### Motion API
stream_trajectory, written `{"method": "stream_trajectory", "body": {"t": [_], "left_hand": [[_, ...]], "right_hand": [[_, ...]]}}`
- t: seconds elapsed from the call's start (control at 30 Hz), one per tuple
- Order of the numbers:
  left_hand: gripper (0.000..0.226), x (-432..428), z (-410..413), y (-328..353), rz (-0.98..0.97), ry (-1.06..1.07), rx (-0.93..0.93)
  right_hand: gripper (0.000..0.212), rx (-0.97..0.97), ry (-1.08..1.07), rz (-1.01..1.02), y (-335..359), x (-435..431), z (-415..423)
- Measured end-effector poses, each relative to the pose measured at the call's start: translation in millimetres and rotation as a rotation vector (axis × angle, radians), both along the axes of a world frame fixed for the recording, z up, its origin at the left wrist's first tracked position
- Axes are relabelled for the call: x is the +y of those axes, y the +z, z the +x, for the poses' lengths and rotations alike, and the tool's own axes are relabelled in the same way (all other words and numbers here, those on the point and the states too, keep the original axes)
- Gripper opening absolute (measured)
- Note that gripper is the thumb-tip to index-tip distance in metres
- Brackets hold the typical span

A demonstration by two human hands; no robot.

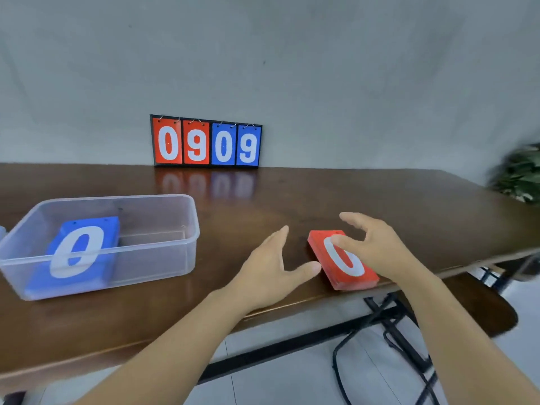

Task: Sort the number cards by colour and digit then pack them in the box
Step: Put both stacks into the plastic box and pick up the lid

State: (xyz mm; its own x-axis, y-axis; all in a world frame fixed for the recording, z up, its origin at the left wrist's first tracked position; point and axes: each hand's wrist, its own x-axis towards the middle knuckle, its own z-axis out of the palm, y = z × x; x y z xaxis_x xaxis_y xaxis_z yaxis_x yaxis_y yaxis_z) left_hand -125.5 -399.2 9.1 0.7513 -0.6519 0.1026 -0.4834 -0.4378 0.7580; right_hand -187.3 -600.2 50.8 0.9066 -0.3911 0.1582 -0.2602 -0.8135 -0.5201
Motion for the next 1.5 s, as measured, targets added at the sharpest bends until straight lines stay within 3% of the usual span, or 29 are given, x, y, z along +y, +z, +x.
{"method": "stream_trajectory", "body": {"t": [0.23, 0.5, 0.73, 0.93, 1.13, 1.37, 1.5], "left_hand": [[0.089, -74, 9, -26, 0.003, 0.086, 0.170], [0.035, -85, 12, -32, 0.070, 0.109, 0.035], [0.038, -61, 11, -36, 0.034, 0.090, 0.084], [0.043, -33, 11, -39, -0.077, 0.052, 0.168], [0.047, -16, 5, -38, -0.105, 0.043, 0.185], [0.052, -12, -3, -42, -0.235, 0.192, 0.355], [0.055, -14, -15, -38, -0.371, 0.290, 0.353]], "right_hand": [[0.071, 0.033, -0.200, 0.247, -57, -39, -5], [0.064, 0.013, -0.274, 0.230, -86, -11, 2], [0.056, -0.049, -0.364, 0.174, -85, 36, -11], [0.033, -0.137, -0.432, 0.170, -90, 83, -23], [0.060, -0.224, -0.376, 0.359, -98, 101, -32], [0.060, -0.395, -0.214, 0.622, -117, 106, -44], [0.070, -0.447, -0.137, 0.589, -118, 107, -48]]}}
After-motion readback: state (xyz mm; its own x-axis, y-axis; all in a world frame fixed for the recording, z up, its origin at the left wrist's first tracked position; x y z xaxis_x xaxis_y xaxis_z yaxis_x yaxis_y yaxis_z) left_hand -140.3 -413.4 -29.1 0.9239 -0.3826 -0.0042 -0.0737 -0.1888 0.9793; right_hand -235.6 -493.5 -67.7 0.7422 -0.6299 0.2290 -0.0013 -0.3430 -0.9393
